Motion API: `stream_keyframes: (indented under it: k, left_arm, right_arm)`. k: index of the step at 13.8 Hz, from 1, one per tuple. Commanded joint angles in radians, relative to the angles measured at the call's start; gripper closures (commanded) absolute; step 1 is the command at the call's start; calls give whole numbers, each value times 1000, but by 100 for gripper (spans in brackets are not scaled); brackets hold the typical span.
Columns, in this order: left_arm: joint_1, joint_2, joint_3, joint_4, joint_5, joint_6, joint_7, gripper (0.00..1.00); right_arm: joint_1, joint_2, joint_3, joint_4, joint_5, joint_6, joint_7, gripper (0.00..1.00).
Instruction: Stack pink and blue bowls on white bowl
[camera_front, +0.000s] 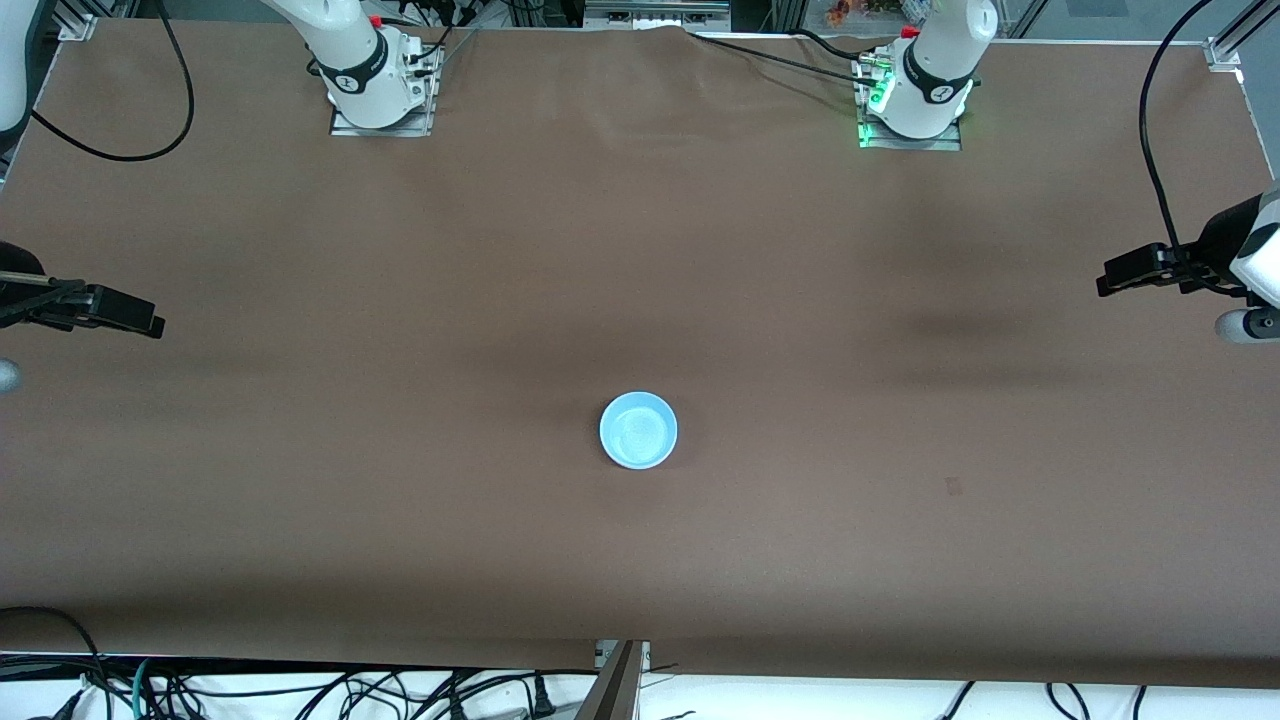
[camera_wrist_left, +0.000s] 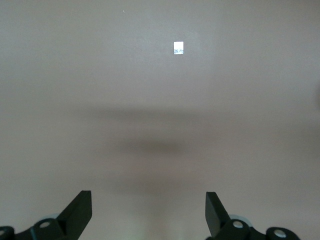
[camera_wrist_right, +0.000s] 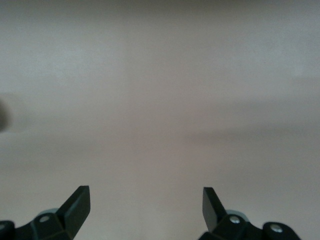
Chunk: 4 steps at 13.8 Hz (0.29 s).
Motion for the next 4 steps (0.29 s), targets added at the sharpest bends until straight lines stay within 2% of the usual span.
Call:
stream_keyframes:
  k: [1, 4]
  left_arm:
    - [6, 6, -7, 20, 4, -3, -7, 0]
    - [6, 6, -7, 20, 4, -2, -7, 0]
  right_arm:
    - [-3, -14, 4, -12, 45, -8, 1, 1]
    - [-3, -14, 4, -12, 49, -8, 1, 1]
